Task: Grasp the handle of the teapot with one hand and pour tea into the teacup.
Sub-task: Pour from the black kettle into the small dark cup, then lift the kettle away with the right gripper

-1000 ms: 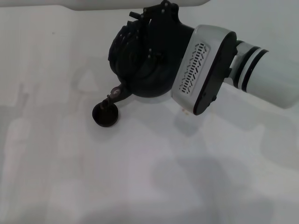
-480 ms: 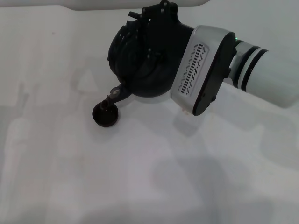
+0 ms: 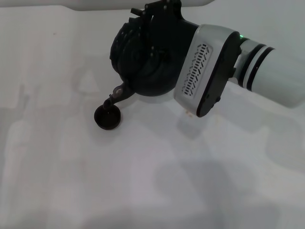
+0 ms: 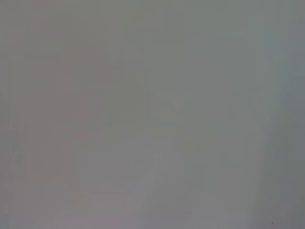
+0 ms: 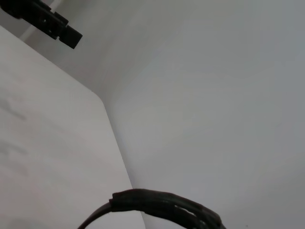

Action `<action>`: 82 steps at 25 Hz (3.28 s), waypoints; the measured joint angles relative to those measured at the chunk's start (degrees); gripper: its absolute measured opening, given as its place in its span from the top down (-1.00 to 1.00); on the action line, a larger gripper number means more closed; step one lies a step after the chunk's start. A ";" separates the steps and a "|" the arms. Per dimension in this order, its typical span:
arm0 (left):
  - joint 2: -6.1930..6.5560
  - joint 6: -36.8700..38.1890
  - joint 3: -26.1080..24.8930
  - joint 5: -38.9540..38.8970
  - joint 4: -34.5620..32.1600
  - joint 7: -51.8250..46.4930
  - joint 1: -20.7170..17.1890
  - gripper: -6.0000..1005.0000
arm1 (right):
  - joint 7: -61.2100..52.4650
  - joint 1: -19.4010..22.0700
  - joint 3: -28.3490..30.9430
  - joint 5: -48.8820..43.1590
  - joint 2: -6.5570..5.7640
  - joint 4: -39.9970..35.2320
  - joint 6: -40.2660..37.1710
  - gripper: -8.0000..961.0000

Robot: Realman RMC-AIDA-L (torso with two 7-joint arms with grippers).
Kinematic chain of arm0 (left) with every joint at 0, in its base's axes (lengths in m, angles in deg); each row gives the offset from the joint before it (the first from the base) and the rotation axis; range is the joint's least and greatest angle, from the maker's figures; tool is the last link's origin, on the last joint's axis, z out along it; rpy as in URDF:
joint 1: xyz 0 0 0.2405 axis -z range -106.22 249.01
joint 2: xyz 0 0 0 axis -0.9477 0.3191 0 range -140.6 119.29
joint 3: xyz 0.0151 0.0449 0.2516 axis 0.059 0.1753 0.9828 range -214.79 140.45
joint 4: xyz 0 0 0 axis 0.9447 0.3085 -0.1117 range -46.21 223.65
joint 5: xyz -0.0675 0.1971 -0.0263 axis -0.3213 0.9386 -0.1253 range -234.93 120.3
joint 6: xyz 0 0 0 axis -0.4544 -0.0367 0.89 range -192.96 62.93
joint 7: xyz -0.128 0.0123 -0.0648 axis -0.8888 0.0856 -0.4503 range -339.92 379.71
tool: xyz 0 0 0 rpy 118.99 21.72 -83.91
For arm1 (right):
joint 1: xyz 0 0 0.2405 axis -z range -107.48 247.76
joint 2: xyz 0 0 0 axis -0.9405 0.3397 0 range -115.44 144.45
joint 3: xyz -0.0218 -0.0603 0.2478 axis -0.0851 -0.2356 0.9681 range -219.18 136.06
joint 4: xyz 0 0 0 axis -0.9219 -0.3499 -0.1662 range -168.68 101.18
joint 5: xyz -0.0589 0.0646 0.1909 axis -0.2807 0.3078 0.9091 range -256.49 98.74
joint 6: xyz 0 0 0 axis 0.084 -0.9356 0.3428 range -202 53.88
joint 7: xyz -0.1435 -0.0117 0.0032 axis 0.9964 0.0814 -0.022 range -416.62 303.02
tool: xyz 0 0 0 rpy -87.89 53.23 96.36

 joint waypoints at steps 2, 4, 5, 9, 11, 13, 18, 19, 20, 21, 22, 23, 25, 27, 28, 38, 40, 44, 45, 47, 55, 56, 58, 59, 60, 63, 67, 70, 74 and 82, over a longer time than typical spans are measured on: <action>0.04 0.00 -0.01 0.00 0.00 0.00 0.00 -0.74 | 0.00 0.01 0.01 -0.49 0.00 -0.08 -0.01 0.77; 0.05 0.00 -0.05 0.00 0.00 0.00 0.00 -0.74 | 0.00 0.01 0.02 -1.11 0.00 -0.30 -0.02 0.77; 0.06 0.00 -0.08 0.00 0.00 0.00 0.00 -0.74 | -0.01 0.01 0.03 -1.26 0.00 -0.46 -0.05 0.77; 0.06 0.00 -0.17 0.00 0.00 0.00 0.00 -0.74 | -0.01 0.01 0.02 -1.61 0.00 -0.71 -0.15 0.77; 0.06 0.00 -0.18 0.00 0.00 0.00 0.00 -0.74 | -0.01 0.01 0.01 -1.93 0.00 -0.76 -0.27 0.77; 0.06 0.00 -0.18 0.00 0.00 0.00 0.00 -0.74 | -0.01 0.01 -0.12 -2.20 0.00 -1.03 -0.77 0.77; 0.06 0.00 -0.18 0.00 0.00 0.00 0.00 -0.74 | -0.01 0.07 -0.37 -2.83 0.00 -1.45 -1.54 0.77; 0.06 0.00 -0.18 0.00 0.00 0.00 0.00 -0.74 | -0.01 0.08 -0.40 -2.86 0.00 -1.47 -1.55 0.77; 0.06 0.00 -0.18 0.00 0.00 0.00 0.00 -0.74 | -0.01 0.09 -0.42 -2.88 0.00 -1.52 -1.55 0.77; 0.06 0.00 -0.18 0.00 0.00 0.00 0.00 -0.74 | -0.01 0.10 -0.44 -2.91 0.00 -1.55 -1.55 0.77; 0.06 0.00 -0.18 0.00 0.00 0.00 -0.01 -0.74 | -0.01 0.09 -0.47 -2.93 0.00 -1.57 -1.55 0.77; 0.06 0.00 -0.18 0.00 0.00 0.00 -0.03 -0.74 | -0.01 0.10 -0.47 -2.95 0.00 -1.59 -1.55 0.77; 0.06 0.00 -0.19 0.00 0.00 0.00 -0.08 -0.74 | -0.01 0.10 -0.49 -3.11 0.00 -1.63 -1.55 0.77; 0.06 0.00 -0.24 0.00 0.00 0.00 -0.09 -0.74 | -0.01 0.10 -0.49 -3.48 0.00 -1.72 -1.55 0.77; 0.06 0.00 -0.24 0.00 0.00 0.00 -0.09 -0.74 | -0.01 0.10 -0.49 -3.66 0.00 -1.81 -1.55 0.77; 0.06 0.00 -0.37 0.00 -0.03 0.00 -0.09 -0.74 | -0.01 0.09 -0.49 -4.39 0.00 -2.60 -2.91 0.78; 0.06 0.00 -0.37 0.00 -0.07 0.00 -0.09 -0.74 | -0.01 0.10 -0.49 -4.39 0.00 -2.61 -2.93 0.78; 0.06 0.00 -0.36 -0.09 -0.16 0.00 -0.04 -0.74 | -0.01 0.09 -0.42 -4.40 0.00 -2.70 -2.95 0.78; 0.06 0.00 -0.36 -0.12 -0.18 0.00 -0.03 -0.74 | -0.01 0.10 -0.41 -4.39 0.00 -2.71 -2.97 0.78; 0.06 0.00 -0.35 -0.16 -0.18 0.00 -0.01 -0.74 | -0.01 0.09 -0.40 -4.39 0.00 -2.72 -3.06 0.78; 0.06 0.00 -0.35 -0.18 -0.18 0.00 0.09 -0.74 | -0.01 0.09 -0.46 -4.79 0.00 -2.72 -3.56 0.78; 0.06 0.00 -0.35 -0.18 -0.18 0.00 0.09 -0.74 | -0.01 0.10 -0.48 -5.01 0.00 -2.72 -3.70 0.78; 0.06 0.00 -0.35 -0.18 -0.18 0.00 0.09 -0.74 | -0.01 0.10 -0.49 -5.11 0.00 -2.72 -3.78 0.78; 0.06 0.00 -0.36 -0.18 -0.18 0.00 0.07 -0.74 | -0.01 0.10 -0.49 -5.12 0.00 -2.73 -3.79 0.78; 0.06 0.00 -0.35 -0.18 -0.18 0.00 0.05 -0.74 | -0.01 0.09 -0.52 -5.13 0.00 -2.75 -3.79 0.78; 0.06 0.00 -0.35 -0.20 -0.13 0.00 0.00 -0.74 | -0.01 0.11 -0.61 -5.62 0.00 -2.80 -3.82 0.78; 0.06 0.00 -0.36 -0.19 -0.09 0.00 0.00 -0.74 | -0.01 0.17 -0.70 -5.87 0.00 -2.81 -3.94 0.78; 0.06 0.00 -0.35 -0.18 -0.09 0.00 0.00 -0.74 | -0.01 0.18 -0.84 -6.11 0.00 -2.86 -4.14 0.78; 0.06 0.00 -0.36 -0.13 -0.09 0.00 0.02 -0.74 | -0.06 0.18 -1.27 -7.79 0.00 -3.26 -4.71 0.78; 0.05 0.00 -0.36 -0.18 -0.18 0.00 0.09 -0.74 | -0.10 0.27 -1.34 -7.88 0.00 -3.73 -5.13 0.78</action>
